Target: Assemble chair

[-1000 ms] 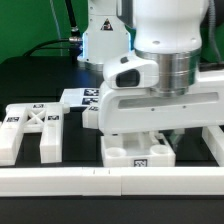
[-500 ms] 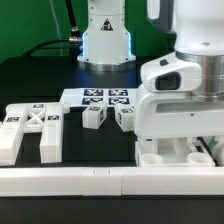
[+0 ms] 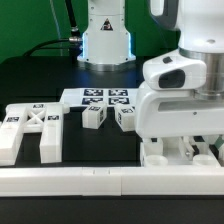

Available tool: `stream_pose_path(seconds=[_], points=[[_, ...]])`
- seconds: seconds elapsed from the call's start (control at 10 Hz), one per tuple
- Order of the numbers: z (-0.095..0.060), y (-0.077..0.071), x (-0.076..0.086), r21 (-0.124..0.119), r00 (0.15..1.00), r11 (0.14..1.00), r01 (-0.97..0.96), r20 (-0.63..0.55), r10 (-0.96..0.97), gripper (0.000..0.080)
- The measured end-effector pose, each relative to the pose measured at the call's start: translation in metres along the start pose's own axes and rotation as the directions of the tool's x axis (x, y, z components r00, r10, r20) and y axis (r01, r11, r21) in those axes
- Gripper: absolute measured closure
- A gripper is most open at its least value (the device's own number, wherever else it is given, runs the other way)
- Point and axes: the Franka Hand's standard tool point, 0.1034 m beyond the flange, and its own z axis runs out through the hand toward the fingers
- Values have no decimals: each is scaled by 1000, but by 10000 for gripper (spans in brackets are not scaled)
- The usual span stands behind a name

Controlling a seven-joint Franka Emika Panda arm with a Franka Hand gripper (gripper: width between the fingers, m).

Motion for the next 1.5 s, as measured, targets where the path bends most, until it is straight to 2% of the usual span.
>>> stream_pose_path(seconds=[0.1,0.2,0.3,0.4,0.5,0.6,0.9,1.0,1.1,1.2,1.4,1.5], points=[[-12,2,-4,1,1000,1000,27,-5,-27,523],[-23,4,-9,1,999,999,45,-10,-45,340],[-31,6,-11,0,998,999,54,-14,-54,219],[-40,8,-14,0,997,997,73,-17,-73,219],[-48,12,-20,-3,994,994,107,-24,-107,164],[-48,15,-27,-5,992,992,123,-26,-123,153],[-47,14,-27,-4,992,992,122,-24,-123,149],[-46,20,-31,-9,984,985,174,-26,-175,150],[-45,40,-51,-15,978,978,207,-10,-207,150],[-48,52,-67,-18,981,981,194,6,-194,150],[-41,81,-93,-18,975,975,222,9,-222,150],[-37,86,-98,-18,977,977,213,14,-213,150]])
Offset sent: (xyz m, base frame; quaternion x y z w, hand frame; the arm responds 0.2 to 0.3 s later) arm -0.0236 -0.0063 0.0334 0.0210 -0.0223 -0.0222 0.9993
